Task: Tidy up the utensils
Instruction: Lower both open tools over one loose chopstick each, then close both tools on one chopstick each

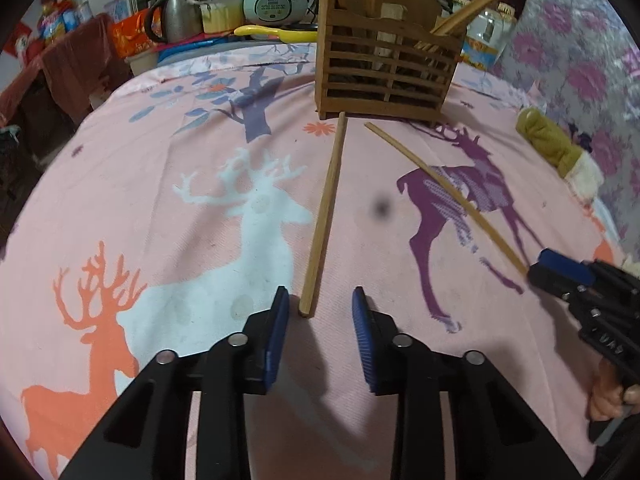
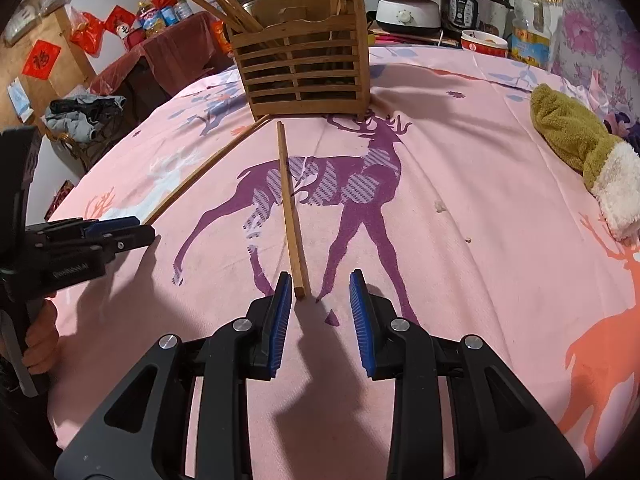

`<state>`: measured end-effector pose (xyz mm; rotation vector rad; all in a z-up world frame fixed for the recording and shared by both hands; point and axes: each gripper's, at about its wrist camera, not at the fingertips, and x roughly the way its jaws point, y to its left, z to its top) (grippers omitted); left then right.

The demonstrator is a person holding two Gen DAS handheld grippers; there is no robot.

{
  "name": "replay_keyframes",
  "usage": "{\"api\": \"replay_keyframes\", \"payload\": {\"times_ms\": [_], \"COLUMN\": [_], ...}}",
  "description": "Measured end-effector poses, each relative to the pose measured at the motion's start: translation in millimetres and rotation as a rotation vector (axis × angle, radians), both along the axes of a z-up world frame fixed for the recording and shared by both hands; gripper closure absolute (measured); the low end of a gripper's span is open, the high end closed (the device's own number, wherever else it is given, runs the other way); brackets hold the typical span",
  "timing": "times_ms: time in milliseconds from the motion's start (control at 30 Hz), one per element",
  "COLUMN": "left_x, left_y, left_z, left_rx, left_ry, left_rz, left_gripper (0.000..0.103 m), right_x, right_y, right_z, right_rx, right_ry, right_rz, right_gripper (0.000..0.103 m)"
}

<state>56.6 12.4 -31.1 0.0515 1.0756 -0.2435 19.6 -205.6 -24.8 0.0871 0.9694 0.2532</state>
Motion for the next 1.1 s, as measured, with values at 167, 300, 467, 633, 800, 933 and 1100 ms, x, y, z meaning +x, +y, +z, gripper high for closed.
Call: {"api": "replay_keyframes", "payload": {"times_ms": [167,300,467,633,800,933,1100], "left_x": [-1.9,-3.0,-1.5,-3.1,-3.4,-3.4,-3.8], "left_y": [-4.9,-7.1,-7.8,-10.7,-12.2,-12.0,-9.0], "left_z": [-0.5,-0.5,-0.7,-0.5,-0.3,0.0,3.9], "left_rx": [0.043,0.051,0.06,0.074,0.073,0.07,0.054], "left_ry": [-0.02,-0.026,-0.031,-0.042,-0.043,-0.042,-0.05], "left_rz": [-0.011,-0.023,-0.022,-0.03,-0.04,-0.038,-0.028], "left_gripper": [0.076,0.082,0.082,0.085,0.096,0.096,0.097], "right_x": [0.2,0.7,1.7,4.6,6.2,4.6,-0.2], "right_y": [-0.2,0.2,3.8,9.8,9.7,11.5,11.7], "right_z": [-0.2,0.0,0.1,-2.4,-5.7,-4.9,1.0], "right_rx": [0.008,0.015,0.015,-0.002,-0.001,-0.012,-0.026], "right_ry": [0.002,0.001,-0.002,0.005,0.024,0.017,-0.019], "right_rz": [-0.001,0.002,0.011,0.022,0.028,0.033,0.03], "right_gripper": [0.071,0.071,0.071,0.071,0.095,0.095,0.095]}}
